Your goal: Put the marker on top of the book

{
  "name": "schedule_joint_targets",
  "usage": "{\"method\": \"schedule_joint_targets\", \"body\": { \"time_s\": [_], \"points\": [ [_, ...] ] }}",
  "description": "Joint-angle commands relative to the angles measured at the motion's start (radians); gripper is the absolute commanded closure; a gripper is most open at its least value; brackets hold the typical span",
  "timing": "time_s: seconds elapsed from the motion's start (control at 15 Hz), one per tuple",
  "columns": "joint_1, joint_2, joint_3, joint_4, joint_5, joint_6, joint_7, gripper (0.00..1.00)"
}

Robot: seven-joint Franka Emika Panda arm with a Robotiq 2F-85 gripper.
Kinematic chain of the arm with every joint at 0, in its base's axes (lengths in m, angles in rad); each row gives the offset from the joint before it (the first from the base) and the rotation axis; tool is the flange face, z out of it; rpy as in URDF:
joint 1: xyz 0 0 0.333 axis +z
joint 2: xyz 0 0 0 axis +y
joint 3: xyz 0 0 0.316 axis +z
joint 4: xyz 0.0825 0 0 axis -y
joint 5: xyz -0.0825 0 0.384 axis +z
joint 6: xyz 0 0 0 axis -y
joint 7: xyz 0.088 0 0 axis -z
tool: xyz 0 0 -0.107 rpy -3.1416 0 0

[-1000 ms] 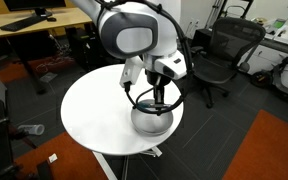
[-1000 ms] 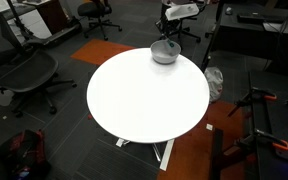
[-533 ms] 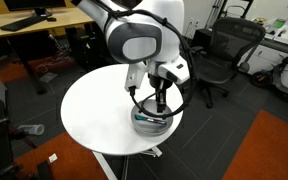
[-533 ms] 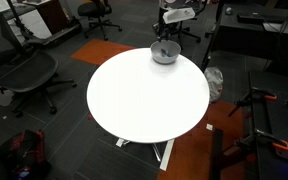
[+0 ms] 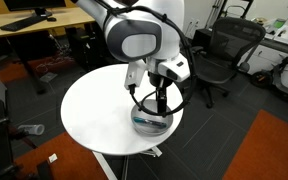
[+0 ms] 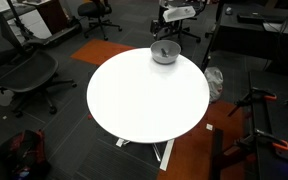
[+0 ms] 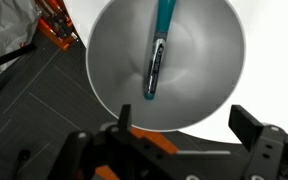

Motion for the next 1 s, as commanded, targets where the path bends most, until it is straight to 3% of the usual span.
{"method": "schedule_joint_targets", "body": {
  "time_s": [0.0, 0.33, 0.93],
  "points": [
    [0.018, -0.12, -0.001, -0.114, 0.004, -0.001, -0.023, 0.0],
    [0.058, -0.29, -0.009, -0.272, -0.035, -0.031, -0.02, 0.0],
    [0.109, -0.596, 0.015, -0.53, -0.204, -0.1, -0.045, 0.0]
  ]
}}
